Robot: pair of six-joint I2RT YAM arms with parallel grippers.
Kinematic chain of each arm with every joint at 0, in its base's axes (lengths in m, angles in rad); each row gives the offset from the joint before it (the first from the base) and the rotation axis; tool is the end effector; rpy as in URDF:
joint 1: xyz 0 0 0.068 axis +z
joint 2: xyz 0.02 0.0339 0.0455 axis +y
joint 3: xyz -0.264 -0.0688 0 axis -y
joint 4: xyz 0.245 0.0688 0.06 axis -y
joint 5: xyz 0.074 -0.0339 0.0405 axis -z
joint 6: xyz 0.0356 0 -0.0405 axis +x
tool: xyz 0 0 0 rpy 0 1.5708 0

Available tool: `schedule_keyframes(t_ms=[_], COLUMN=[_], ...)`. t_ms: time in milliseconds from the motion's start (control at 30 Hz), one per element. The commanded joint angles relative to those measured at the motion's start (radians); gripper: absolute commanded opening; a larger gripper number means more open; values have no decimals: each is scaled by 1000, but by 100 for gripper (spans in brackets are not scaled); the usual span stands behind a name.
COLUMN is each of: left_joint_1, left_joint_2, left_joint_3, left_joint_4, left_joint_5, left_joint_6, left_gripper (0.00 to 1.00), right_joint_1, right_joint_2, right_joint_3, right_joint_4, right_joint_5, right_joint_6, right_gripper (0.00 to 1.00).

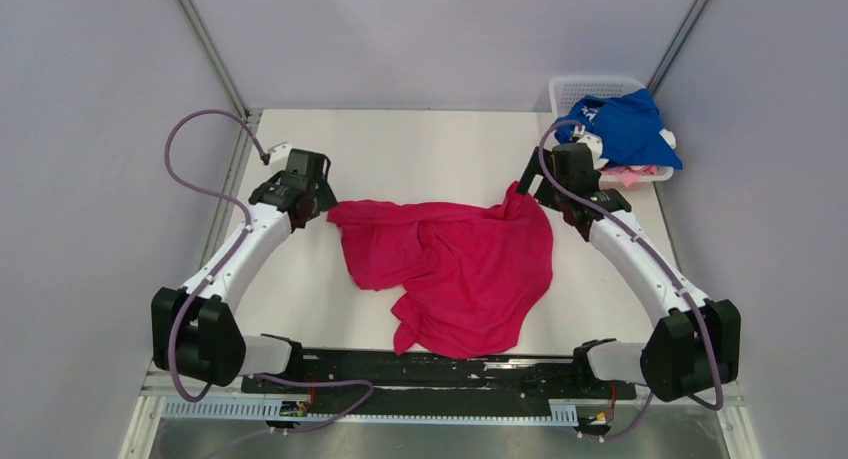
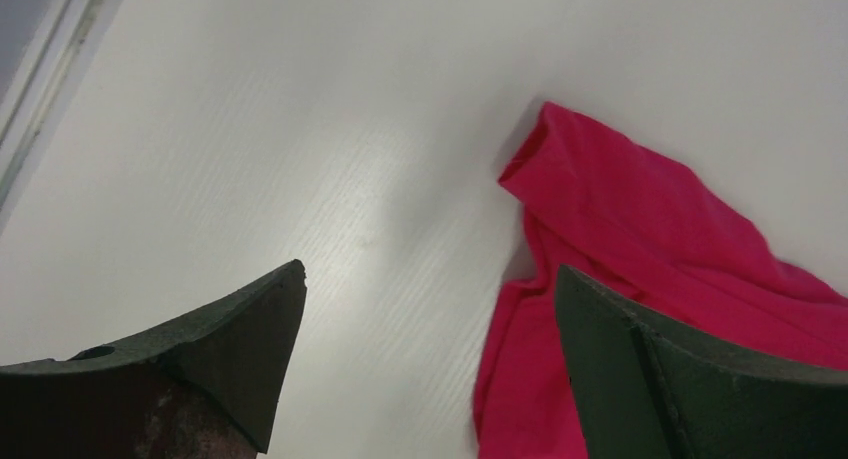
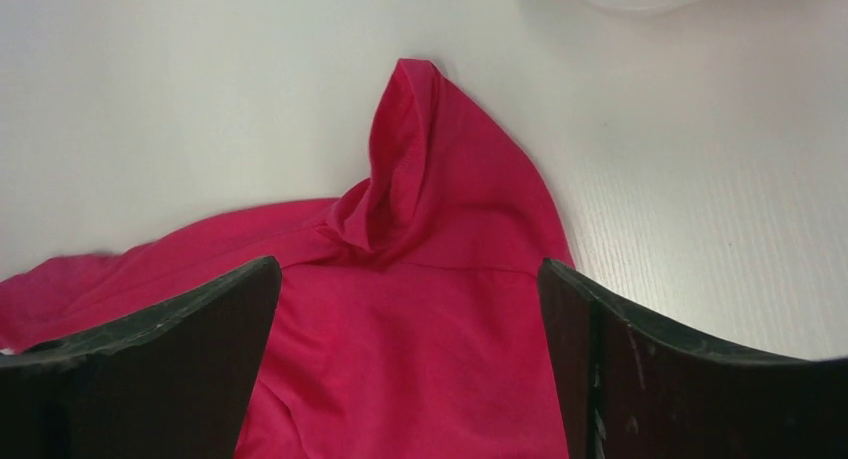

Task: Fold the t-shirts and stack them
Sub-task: Flatten out the tshirt

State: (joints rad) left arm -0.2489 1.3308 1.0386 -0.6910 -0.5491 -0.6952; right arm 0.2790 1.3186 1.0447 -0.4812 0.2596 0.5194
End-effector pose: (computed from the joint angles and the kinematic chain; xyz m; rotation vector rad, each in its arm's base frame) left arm 0.2634 -0.0478 0.2700 -0.7208 2.2646 0.2683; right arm 0.2767 0.0697 0.2863 0.4035 2.2615 0.1093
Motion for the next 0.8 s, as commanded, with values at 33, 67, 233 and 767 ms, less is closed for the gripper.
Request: schedule_keyframes(t_ms=[33, 67, 233, 767], left_joint_1=[-9, -17, -73, 42], left_joint_2=[-51, -53, -84, 157], left_joint_3=[29, 6, -105, -121], left_joint_4=[7, 5, -53, 330], left_joint_5=[260, 330, 422, 479], left_joint_6=[58, 62, 26, -11], left_gripper=[100, 100, 100, 100], right_joint_1=[-1, -1, 0, -18], right_joint_2=[-118, -136, -230, 96], right_joint_3=[-40, -72, -249, -142], right_joint_4=[16, 15, 17, 114], right_joint_5=[-158, -209, -370, -26], right_joint_6=[12, 10, 62, 12], right_gripper=[100, 100, 100, 100])
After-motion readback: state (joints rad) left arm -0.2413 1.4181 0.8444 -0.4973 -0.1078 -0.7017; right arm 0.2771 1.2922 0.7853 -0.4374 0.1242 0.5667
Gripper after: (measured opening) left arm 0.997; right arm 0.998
